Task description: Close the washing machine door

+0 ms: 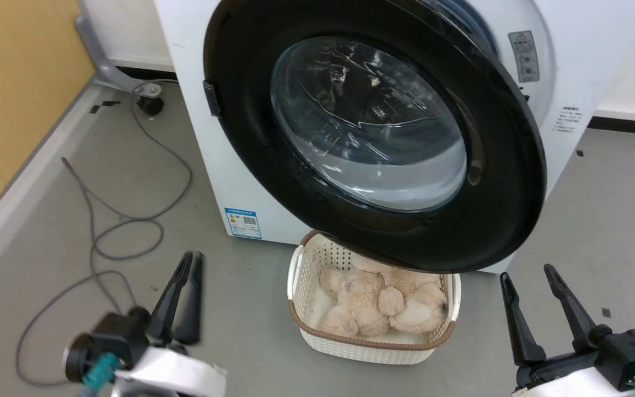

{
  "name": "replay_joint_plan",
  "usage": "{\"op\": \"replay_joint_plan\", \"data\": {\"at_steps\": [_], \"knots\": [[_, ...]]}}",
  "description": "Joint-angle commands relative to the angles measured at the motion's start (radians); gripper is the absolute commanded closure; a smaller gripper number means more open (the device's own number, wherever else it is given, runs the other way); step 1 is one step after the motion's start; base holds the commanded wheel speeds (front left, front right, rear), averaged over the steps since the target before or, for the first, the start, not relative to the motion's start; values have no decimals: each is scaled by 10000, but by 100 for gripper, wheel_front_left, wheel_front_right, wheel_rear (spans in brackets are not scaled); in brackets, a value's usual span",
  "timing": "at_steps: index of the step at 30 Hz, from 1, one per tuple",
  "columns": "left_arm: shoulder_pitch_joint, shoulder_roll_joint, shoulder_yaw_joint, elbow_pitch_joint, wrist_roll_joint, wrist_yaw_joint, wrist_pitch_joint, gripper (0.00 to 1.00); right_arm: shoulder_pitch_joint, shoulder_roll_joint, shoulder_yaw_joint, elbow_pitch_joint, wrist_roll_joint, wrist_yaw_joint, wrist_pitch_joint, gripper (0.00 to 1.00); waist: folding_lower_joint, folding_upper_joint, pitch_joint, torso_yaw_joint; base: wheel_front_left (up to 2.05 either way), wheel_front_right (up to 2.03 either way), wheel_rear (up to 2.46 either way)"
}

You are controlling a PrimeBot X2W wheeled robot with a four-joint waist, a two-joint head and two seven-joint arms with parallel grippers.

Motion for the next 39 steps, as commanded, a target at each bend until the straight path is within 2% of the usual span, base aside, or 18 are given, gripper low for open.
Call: {"op": "replay_joint_plan", "data": {"at_steps": [1,8,13,14,15,16,21,27,35,39], "knots": [[349,-216,35,-30,294,38,-52,0,175,-72,32,21,75,6,-44,0,0,0,-47,85,0,0,0],[1037,-821,121,-93,1162,-19,-52,0,223,-32,39,89,77,6,-44,0,0,0,11,232,0,0,0],[1086,-1025,206,-119,1516,-161,-52,0,199,-9,119,139,143,6,-44,0,0,0,174,334,0,0,0],[1069,-1064,251,-121,1583,-197,-52,0,173,-18,144,151,175,6,-44,51,0,0,230,361,0,0,0],[1042,-1096,284,-122,1662,-235,-52,0,136,-14,149,157,269,6,-44,82,0,0,295,394,0,0,0],[1009,-1135,311,-125,1731,-277,-52,0,83,-28,184,156,359,6,-44,100,0,0,367,431,0,0,0],[852,-1380,456,-144,1981,-448,-52,0,-484,-664,832,282,490,6,-27,100,0,0,792,623,0,0,0],[576,-1631,635,-165,2202,-685,-53,0,-1977,-1825,1450,550,905,6,316,100,0,0,1544,836,0,0,0],[146,-1988,831,-153,2430,-976,-53,0,-4130,-3405,1706,1720,2038,6,983,100,0,0,2419,1130,0,0,0],[-80,-2173,912,-186,2530,-1082,-53,0,-4963,-3960,1717,2220,2517,6,1208,100,0,0,2795,1307,0,0,0]]}}
